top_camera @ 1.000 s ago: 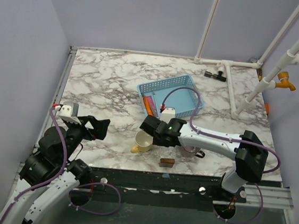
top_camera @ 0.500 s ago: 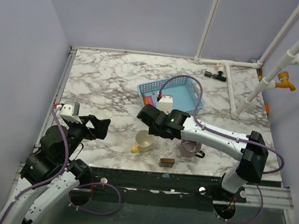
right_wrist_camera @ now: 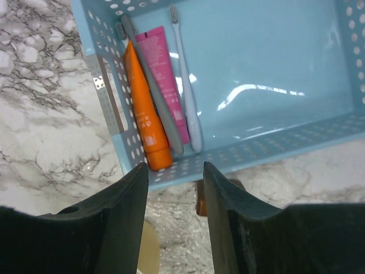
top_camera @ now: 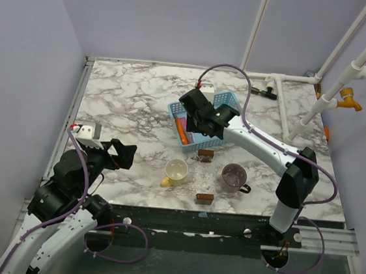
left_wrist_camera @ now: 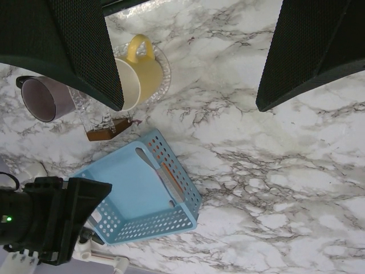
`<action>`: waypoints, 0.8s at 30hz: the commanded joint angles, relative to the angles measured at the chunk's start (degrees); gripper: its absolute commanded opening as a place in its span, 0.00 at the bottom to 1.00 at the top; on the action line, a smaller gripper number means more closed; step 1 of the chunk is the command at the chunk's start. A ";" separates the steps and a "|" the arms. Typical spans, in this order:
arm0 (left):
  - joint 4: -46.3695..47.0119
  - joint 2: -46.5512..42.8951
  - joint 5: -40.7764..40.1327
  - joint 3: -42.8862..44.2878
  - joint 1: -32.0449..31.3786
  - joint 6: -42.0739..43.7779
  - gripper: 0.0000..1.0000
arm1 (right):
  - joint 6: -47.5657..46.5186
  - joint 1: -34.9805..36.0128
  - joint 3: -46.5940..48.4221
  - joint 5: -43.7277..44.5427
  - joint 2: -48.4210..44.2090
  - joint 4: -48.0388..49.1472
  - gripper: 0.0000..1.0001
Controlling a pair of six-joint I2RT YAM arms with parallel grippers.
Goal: Prepare toiletry sets of a toothbrush and toothpaste on the tray
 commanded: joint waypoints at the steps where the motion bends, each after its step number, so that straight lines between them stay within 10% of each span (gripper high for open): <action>1: -0.32 0.47 -1.77 -0.33 0.24 -0.49 0.99 | -7.03 -0.30 5.70 -6.10 5.93 2.73 0.46; 24: -0.77 2.37 -3.95 0.02 0.33 -0.32 0.99 | -11.83 -0.66 13.06 -16.35 19.68 1.30 0.39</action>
